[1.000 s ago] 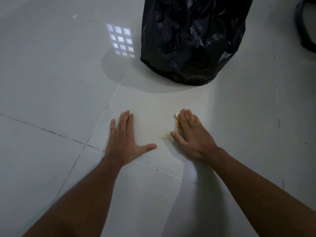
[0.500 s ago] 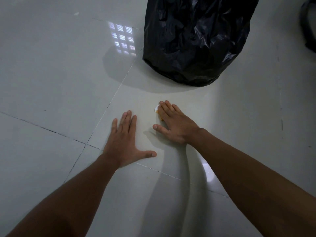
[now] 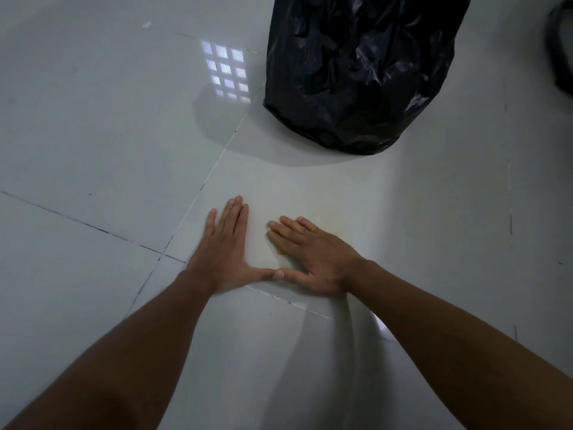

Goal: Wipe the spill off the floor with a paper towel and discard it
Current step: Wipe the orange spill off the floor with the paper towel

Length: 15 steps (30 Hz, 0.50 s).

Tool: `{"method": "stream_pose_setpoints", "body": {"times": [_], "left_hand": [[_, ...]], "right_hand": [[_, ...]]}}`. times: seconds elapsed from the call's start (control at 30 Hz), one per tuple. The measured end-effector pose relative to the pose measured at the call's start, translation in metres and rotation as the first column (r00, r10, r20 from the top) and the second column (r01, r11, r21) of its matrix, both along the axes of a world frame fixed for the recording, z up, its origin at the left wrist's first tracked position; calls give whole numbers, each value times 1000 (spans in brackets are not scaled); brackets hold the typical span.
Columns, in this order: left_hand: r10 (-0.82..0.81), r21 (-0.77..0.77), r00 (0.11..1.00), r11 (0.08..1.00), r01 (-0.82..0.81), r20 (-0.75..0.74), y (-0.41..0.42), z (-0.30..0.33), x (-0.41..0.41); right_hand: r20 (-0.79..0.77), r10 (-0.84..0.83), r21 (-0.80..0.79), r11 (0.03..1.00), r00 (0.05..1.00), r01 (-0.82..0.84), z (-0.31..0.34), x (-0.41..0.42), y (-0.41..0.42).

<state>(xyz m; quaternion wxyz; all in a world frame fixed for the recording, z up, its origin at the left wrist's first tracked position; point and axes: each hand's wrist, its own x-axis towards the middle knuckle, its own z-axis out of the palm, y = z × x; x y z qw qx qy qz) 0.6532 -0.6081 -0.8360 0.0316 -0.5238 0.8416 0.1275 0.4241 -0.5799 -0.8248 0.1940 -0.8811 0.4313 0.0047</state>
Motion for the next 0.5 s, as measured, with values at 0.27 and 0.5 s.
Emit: {"method": "stream_pose_setpoints", "body": {"times": [0.27,0.5], "left_hand": [[33,29,999,999,-33,10,-1,1,-2],[46,18,999,999,-46,-1,0,0,-4]], "right_hand": [[-70,17,-47,999,997,-20,-1,-37,32],[-169,-209,-129,974,963,188,1,-78,41]]}}
